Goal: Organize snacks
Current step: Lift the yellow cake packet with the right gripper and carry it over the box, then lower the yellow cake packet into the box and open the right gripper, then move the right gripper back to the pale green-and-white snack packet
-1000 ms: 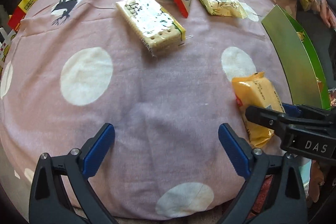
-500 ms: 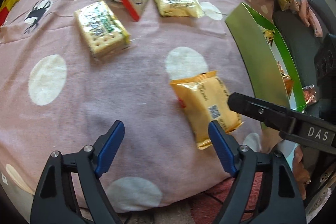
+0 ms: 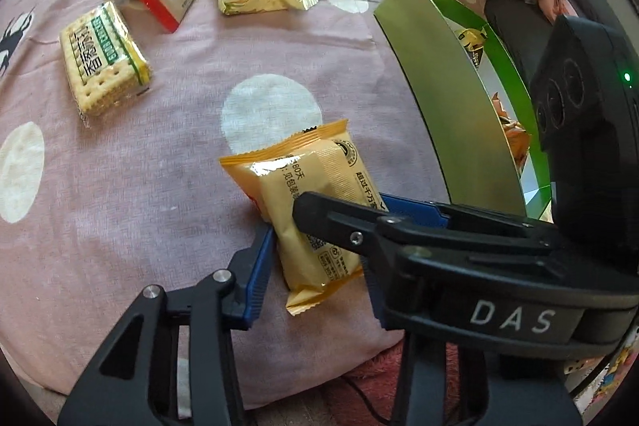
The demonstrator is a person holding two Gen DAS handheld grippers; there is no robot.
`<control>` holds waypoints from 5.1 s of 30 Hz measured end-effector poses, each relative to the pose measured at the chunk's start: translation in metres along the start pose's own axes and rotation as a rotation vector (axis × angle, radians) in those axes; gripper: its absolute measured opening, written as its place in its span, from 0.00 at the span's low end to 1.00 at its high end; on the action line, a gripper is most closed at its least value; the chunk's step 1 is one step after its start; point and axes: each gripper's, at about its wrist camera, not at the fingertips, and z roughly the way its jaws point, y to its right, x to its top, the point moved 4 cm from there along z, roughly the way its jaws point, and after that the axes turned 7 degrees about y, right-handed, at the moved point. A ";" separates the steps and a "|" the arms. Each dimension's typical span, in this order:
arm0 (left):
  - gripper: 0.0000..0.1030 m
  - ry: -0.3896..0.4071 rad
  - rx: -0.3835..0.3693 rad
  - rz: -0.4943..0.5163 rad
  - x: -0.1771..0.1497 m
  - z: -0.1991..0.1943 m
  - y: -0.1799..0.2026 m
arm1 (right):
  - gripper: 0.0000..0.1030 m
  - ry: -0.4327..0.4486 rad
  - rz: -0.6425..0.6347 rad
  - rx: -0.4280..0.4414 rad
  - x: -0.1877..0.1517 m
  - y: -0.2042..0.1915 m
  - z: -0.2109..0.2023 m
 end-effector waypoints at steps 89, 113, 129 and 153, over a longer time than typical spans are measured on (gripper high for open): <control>0.39 -0.158 -0.083 0.401 0.043 0.089 0.207 | 0.50 0.302 0.319 -0.281 0.025 0.164 -0.141; 0.77 0.060 0.015 0.181 0.044 -0.027 0.078 | 0.68 0.327 0.030 -0.187 0.025 0.033 -0.128; 0.87 -0.138 0.148 -0.140 0.003 -0.013 -0.038 | 0.68 0.039 -0.137 -0.208 0.026 -0.032 -0.016; 0.99 -0.189 0.233 -0.186 0.013 0.007 -0.039 | 0.68 -0.187 -0.125 -0.346 0.156 -0.029 0.056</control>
